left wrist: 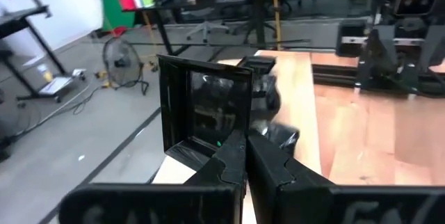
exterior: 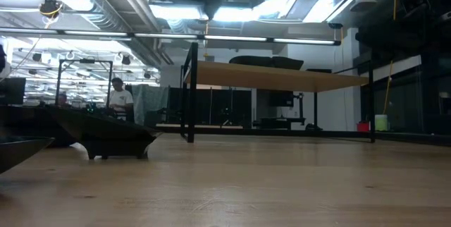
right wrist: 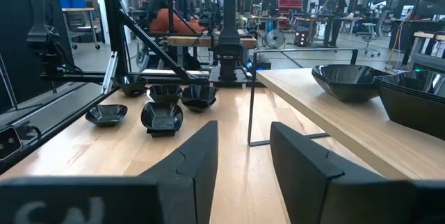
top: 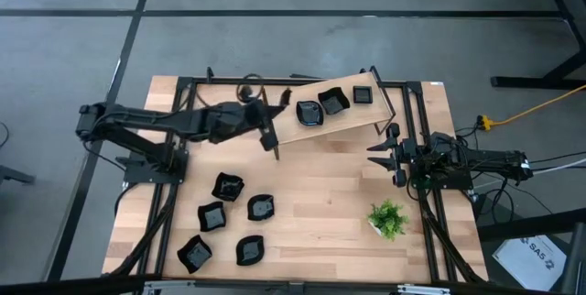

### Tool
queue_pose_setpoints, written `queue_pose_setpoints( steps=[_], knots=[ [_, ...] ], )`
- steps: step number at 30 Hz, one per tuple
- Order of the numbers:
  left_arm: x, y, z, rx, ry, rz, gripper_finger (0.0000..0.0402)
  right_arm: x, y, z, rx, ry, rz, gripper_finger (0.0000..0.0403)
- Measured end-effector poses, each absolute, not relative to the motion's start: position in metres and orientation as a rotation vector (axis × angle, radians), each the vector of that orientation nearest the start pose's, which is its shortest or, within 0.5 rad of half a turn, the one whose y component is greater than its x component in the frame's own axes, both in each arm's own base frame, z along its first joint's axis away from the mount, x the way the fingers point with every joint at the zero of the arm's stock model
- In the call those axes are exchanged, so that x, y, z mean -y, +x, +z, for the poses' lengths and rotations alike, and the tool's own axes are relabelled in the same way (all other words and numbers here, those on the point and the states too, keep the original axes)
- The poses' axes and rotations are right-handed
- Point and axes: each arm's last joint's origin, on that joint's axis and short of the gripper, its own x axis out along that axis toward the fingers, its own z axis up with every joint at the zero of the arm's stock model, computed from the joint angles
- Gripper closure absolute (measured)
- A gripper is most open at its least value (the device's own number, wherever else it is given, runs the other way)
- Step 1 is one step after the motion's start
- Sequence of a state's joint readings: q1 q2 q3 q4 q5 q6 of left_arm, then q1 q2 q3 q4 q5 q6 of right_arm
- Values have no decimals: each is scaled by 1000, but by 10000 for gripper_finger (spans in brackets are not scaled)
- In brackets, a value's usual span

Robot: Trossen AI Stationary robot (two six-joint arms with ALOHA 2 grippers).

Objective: Pick & Place Mini shaped plates
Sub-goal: Stack the square plate on top of the square plate on the shelf

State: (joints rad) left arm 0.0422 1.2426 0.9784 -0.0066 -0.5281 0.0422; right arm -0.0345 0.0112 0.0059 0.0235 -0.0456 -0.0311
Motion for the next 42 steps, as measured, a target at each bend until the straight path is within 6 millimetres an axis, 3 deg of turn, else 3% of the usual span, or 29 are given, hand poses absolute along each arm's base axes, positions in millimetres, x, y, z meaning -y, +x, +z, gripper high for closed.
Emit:
queue_pose_setpoints(
  steps=[7,15,27,42],
  knots=[
    [-39,314,335,-316,182,476,399,2,98,167,19,-32,10,271],
    [-46,343,330,-406,223,429,399,2,98,167,19,-32,11,271],
    [-14,341,315,-551,262,159,399,2,98,167,19,-32,11,271],
    [11,336,308,-620,252,67,399,2,98,167,23,-34,11,271]
  ],
)
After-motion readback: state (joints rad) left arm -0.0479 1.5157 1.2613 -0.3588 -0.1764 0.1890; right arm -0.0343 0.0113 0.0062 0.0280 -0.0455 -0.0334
